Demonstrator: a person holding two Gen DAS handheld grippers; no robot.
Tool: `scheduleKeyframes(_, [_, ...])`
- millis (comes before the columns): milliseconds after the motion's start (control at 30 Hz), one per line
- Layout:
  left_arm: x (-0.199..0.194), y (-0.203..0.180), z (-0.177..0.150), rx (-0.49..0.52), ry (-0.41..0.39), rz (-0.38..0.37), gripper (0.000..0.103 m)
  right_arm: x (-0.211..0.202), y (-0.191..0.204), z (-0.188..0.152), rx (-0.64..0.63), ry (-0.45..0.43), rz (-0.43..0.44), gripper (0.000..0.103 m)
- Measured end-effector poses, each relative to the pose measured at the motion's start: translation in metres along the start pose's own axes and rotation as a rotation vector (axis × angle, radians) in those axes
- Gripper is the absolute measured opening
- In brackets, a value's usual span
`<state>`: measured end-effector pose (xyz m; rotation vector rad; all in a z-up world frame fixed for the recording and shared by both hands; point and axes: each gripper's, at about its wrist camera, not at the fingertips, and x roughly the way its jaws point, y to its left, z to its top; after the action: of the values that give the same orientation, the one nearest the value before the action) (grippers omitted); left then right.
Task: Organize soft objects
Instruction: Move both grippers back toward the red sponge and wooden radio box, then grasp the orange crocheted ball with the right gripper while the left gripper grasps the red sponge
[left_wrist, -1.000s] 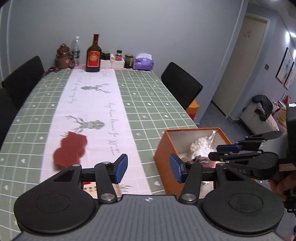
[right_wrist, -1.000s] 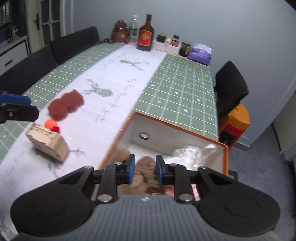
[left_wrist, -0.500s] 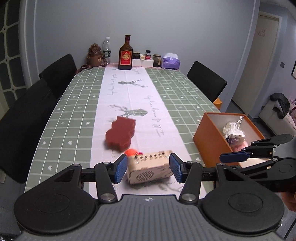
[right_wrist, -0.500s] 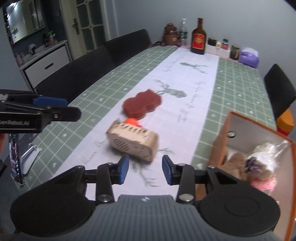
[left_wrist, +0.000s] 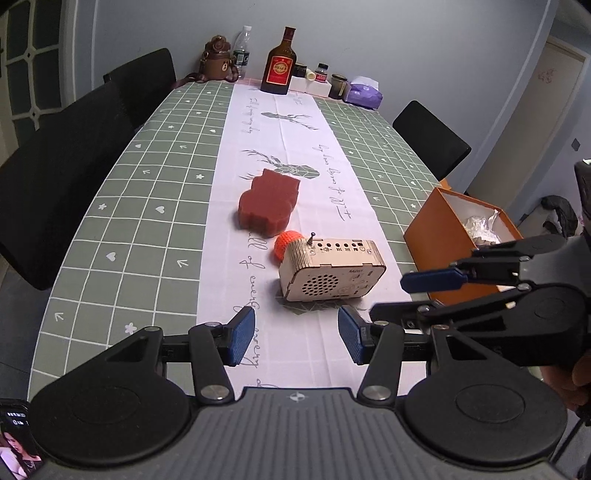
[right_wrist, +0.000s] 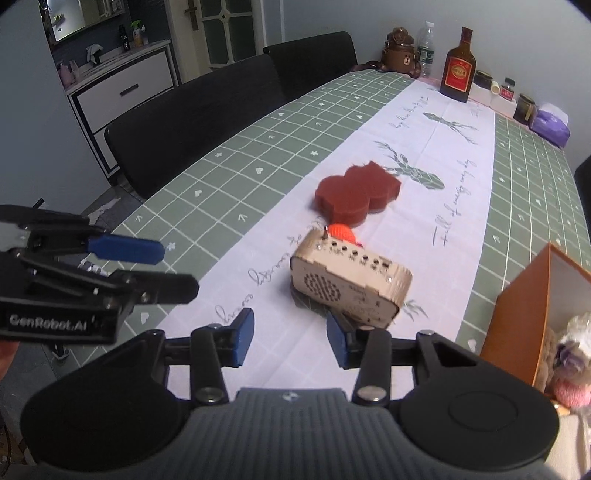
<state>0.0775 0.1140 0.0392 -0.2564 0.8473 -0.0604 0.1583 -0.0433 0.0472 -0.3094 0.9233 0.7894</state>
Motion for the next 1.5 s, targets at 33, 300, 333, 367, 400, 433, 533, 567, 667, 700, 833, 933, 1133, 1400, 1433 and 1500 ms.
scheduleKeyframes(33, [-0.001, 0.003, 0.003, -0.005, 0.004, -0.007, 0.06, 0.001, 0.001, 0.006, -0.005, -0.002, -0.005, 0.047])
scheduleKeyframes(300, [0.005, 0.016, 0.039, 0.015, 0.015, 0.055, 0.061, 0.009, -0.005, 0.051, -0.011, -0.018, -0.068, 0.049])
scheduleKeyframes(333, [0.007, 0.017, 0.044, 0.02, 0.019, 0.062, 0.061, 0.011, -0.009, 0.057, -0.004, -0.017, -0.077, 0.05])
scheduleKeyframes(367, [0.008, 0.019, 0.049, 0.025, 0.024, 0.069, 0.061, 0.014, -0.013, 0.063, 0.005, -0.015, -0.086, 0.05])
scheduleKeyframes(400, [0.01, 0.021, 0.055, 0.031, 0.032, 0.076, 0.061, 0.017, -0.016, 0.069, 0.012, -0.013, -0.092, 0.05])
scheduleKeyframes(433, [0.011, 0.023, 0.061, 0.036, 0.039, 0.082, 0.061, 0.021, -0.021, 0.076, 0.021, -0.011, -0.099, 0.051])
scheduleKeyframes(533, [0.019, 0.028, 0.079, 0.045, 0.06, 0.101, 0.061, 0.033, -0.033, 0.095, 0.063, 0.008, -0.097, 0.054])
scheduleKeyframes(567, [0.022, 0.03, 0.085, 0.044, 0.069, 0.107, 0.061, 0.039, -0.037, 0.1, 0.083, 0.02, -0.085, 0.054])
scheduleKeyframes(667, [0.035, 0.033, 0.098, 0.047, 0.094, 0.12, 0.061, 0.061, -0.049, 0.112, 0.134, 0.062, -0.057, 0.056])
scheduleKeyframes(700, [0.041, 0.034, 0.102, 0.047, 0.107, 0.122, 0.061, 0.069, -0.051, 0.115, 0.138, 0.078, -0.057, 0.056])
scheduleKeyframes(833, [0.064, 0.04, 0.11, 0.039, 0.148, 0.134, 0.061, 0.108, -0.06, 0.12, 0.148, 0.159, -0.053, 0.056])
scheduleKeyframes(933, [0.083, 0.045, 0.114, 0.027, 0.181, 0.154, 0.061, 0.138, -0.067, 0.115, 0.157, 0.231, -0.04, 0.056])
scheduleKeyframes(1133, [0.107, 0.046, 0.124, 0.028, 0.221, 0.179, 0.061, 0.179, -0.08, 0.106, 0.202, 0.347, 0.019, 0.055])
scheduleKeyframes(1400, [0.131, 0.039, 0.131, 0.047, 0.245, 0.19, 0.061, 0.194, -0.085, 0.106, 0.201, 0.372, 0.048, 0.048])
scheduleKeyframes(1433, [0.134, 0.038, 0.132, 0.051, 0.244, 0.189, 0.06, 0.194, -0.086, 0.106, 0.2, 0.368, 0.054, 0.046])
scheduleKeyframes(1500, [0.14, 0.036, 0.133, 0.057, 0.236, 0.186, 0.061, 0.191, -0.088, 0.105, 0.2, 0.359, 0.061, 0.039])
